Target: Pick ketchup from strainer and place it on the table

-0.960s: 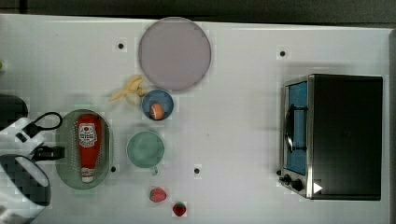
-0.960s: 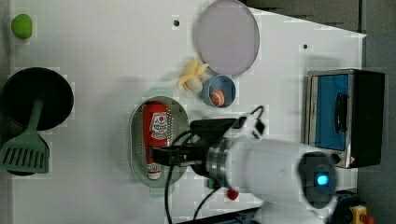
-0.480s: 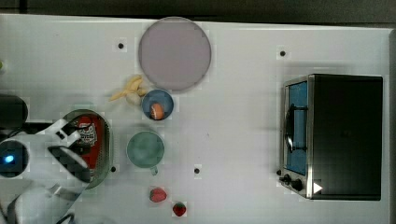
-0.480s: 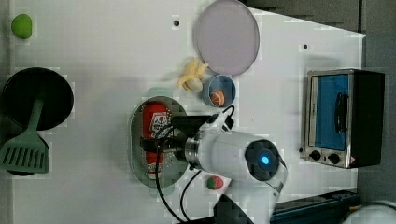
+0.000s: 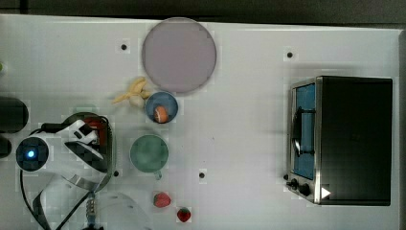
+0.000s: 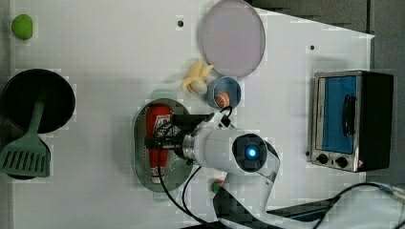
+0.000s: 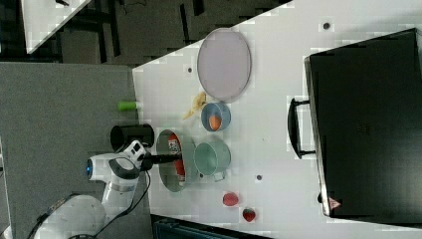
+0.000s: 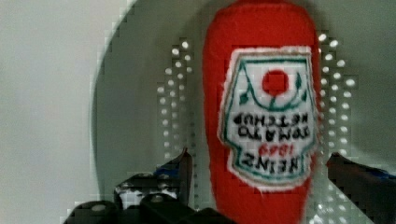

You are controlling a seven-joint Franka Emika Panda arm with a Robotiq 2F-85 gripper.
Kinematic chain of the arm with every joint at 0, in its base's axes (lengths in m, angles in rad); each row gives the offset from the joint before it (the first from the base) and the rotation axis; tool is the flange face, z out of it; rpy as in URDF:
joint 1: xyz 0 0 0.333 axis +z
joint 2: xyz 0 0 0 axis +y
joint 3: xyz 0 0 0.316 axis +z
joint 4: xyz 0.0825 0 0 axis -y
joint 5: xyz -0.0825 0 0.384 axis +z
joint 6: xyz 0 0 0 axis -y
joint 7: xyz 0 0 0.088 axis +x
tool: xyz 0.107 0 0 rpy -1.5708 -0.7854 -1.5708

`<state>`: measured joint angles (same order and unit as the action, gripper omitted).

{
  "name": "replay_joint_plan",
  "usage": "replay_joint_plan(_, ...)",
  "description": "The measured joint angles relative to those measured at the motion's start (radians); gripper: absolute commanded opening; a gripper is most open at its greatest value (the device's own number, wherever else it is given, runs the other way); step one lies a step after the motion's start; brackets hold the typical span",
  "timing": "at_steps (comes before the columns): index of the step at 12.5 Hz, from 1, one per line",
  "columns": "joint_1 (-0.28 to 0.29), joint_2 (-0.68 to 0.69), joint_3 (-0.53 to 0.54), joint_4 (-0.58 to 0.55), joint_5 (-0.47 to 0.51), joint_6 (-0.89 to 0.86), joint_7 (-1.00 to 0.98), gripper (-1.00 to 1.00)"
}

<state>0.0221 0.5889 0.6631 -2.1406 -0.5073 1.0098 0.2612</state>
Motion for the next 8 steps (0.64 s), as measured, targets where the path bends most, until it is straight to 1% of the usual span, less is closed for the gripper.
replay_joint_plan(1,0.008,0.026,-0.012,0.018,-0.008,0.01,0.007,0.91)
replay_joint_plan(3,0.013,0.063,-0.031,0.031,-0.003,0.011,0.015,0.42)
replay_joint_plan(4,0.016,0.082,-0.04,0.033,-0.009,0.012,0.018,0.21)
replay_joint_plan(6,0.014,0.095,-0.042,0.039,-0.005,0.013,0.022,0.21)
replay_joint_plan(8,0.021,0.066,-0.042,0.035,-0.002,-0.006,0.027,0.21)
